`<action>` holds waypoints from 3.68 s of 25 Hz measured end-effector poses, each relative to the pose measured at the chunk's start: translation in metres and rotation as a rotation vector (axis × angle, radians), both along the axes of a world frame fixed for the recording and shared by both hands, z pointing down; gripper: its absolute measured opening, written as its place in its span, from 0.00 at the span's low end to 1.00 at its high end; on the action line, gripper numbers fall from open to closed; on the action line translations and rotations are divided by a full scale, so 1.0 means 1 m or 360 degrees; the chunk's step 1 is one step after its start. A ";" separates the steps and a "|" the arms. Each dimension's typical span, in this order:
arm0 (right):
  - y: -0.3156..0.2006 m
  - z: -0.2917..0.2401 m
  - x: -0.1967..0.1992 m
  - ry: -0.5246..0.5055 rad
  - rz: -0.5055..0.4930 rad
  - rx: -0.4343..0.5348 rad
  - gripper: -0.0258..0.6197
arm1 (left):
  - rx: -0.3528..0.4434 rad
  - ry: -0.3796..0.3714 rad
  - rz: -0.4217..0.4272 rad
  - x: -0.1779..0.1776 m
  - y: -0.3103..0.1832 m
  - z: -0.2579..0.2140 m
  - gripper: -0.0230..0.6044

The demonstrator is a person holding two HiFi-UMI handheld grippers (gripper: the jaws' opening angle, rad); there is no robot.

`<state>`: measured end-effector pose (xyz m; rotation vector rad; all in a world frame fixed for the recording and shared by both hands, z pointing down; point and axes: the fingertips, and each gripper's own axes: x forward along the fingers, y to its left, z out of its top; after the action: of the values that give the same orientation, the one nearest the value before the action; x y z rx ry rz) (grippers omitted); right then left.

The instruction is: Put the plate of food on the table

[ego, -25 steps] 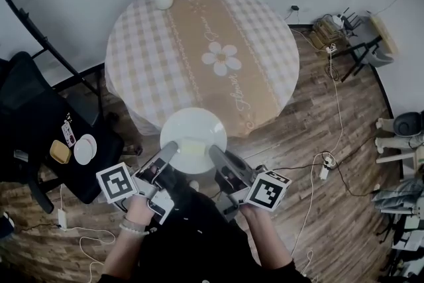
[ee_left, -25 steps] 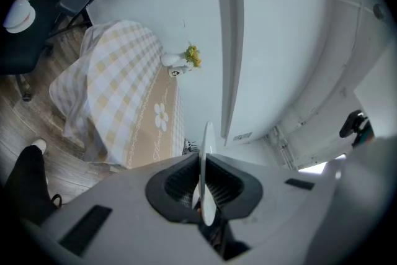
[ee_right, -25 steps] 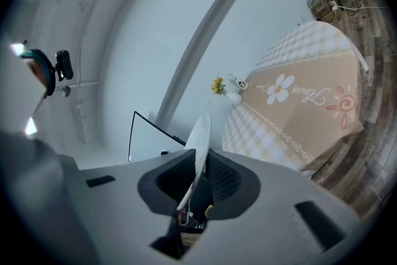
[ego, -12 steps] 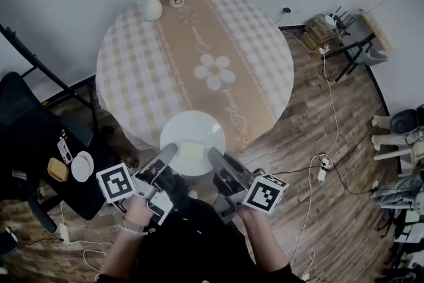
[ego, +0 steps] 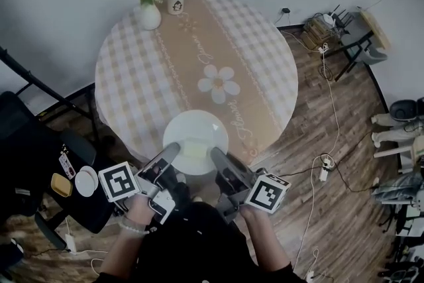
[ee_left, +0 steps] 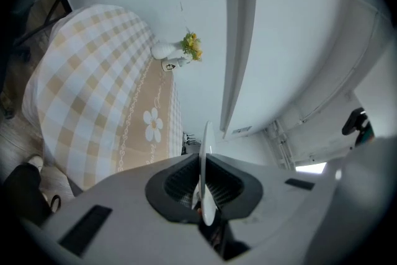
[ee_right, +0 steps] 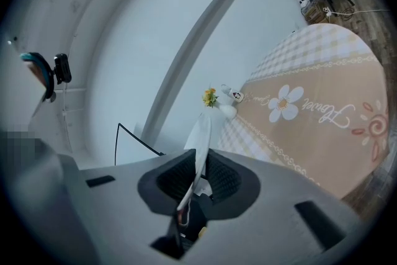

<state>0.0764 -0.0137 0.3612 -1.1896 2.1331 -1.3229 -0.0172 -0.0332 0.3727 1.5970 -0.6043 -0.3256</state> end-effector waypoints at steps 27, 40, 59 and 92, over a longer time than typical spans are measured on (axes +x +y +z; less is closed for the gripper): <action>-0.064 0.002 -0.007 -0.0010 0.0133 -0.0036 0.08 | -0.0026 0.0006 0.0108 -0.006 -0.070 0.003 0.06; -0.091 0.010 0.011 0.0015 0.0026 -0.0090 0.08 | -0.0054 0.0006 0.0007 0.011 -0.091 0.012 0.06; -0.128 0.056 0.012 0.0037 -0.0120 -0.0202 0.08 | -0.0154 -0.0062 -0.0091 0.013 -0.119 0.057 0.06; -0.200 0.173 0.012 0.0075 -0.0221 -0.0491 0.08 | -0.0285 -0.0096 -0.0204 0.014 -0.187 0.168 0.06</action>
<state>0.0883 -0.2135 0.5342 -1.2129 2.1315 -1.7528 -0.0028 -0.2201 0.5410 1.4030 -0.7631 -0.3105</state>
